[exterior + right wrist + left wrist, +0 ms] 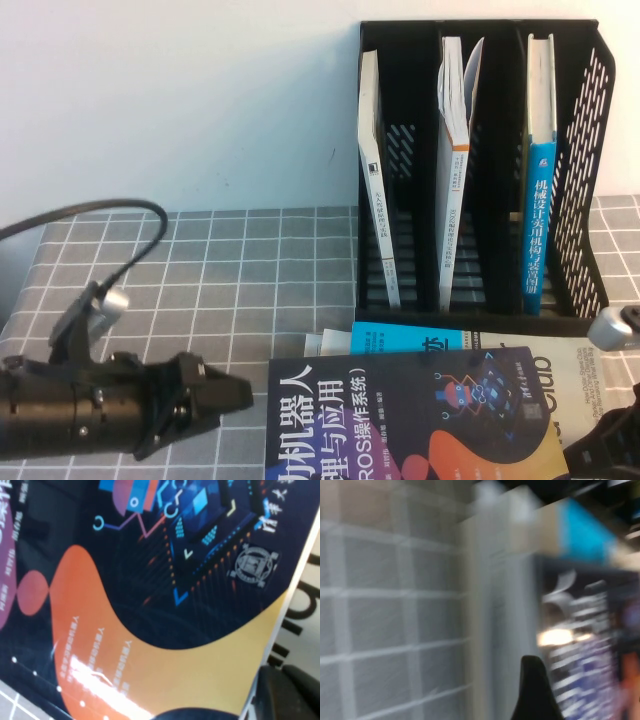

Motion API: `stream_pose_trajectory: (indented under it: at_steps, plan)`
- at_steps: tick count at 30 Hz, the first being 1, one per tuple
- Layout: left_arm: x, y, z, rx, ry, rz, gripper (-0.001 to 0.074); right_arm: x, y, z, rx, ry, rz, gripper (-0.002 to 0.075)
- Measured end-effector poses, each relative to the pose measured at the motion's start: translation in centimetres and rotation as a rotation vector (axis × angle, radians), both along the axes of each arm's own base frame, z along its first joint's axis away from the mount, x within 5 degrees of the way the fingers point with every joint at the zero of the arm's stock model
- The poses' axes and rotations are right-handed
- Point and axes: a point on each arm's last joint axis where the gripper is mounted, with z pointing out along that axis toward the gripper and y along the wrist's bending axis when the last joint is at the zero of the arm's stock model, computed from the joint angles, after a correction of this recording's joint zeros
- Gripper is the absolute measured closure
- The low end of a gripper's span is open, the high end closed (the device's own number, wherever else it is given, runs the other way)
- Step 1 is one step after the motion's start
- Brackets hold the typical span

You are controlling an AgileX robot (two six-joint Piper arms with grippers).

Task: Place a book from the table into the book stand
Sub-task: Push book with right arm

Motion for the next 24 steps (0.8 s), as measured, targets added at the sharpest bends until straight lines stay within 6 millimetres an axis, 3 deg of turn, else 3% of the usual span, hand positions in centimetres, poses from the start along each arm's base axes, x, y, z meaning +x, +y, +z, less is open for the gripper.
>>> stream_pose_trajectory:
  at_steps: [3,11,17,24]
  plan:
    - [0.0,0.0,-1.0,0.028,0.054,-0.029,0.0337,0.1,0.1,0.1,0.012,-0.004,-0.014,0.0729]
    - [0.7,-1.0,-2.3,-0.119,0.14,-0.067,0.0263,0.3,0.1,0.1,0.022,-0.02,-0.037,0.0729]
    - [1.2,-1.2,-4.6,-0.165,0.213,-0.055,0.0231,-0.1,0.0,-0.5,0.029,-0.003,-0.061,0.0729]
    - [-0.8,-1.7,-5.9,-0.297,0.205,-0.094,0.0226,-1.4,-0.4,-2.0,0.044,0.015,-0.165,0.0729]
